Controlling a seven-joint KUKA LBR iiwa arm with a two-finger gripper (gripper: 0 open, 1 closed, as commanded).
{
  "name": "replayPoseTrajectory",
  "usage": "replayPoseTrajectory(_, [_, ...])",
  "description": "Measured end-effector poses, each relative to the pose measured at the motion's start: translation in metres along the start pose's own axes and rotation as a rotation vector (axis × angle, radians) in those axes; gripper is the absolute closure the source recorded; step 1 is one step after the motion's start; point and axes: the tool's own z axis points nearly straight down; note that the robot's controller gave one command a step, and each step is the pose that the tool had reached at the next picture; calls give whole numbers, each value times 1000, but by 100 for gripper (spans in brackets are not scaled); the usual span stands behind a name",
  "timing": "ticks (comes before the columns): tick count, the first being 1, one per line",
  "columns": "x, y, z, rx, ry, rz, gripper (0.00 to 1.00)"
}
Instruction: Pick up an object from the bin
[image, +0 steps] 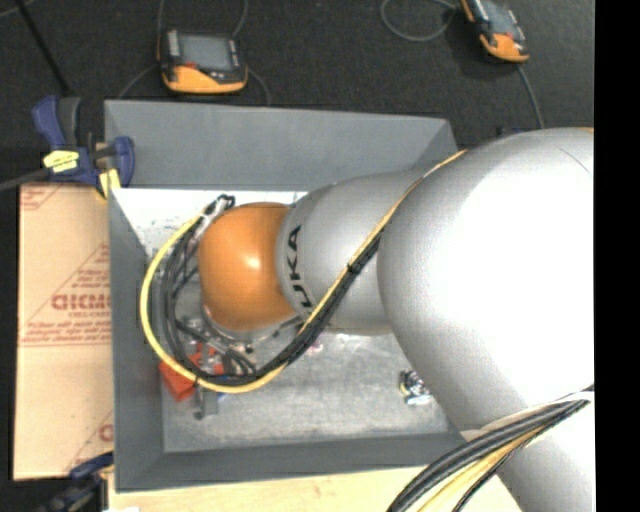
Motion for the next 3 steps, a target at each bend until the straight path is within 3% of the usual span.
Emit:
replayPoseTrajectory(1, [20,7,-102,4,-6,-51,100])
replayPoseTrajectory(2, [21,7,-97,3,2,-48,0])
replayPoseTrajectory(3, [15,3,6,4,2,-294,0])
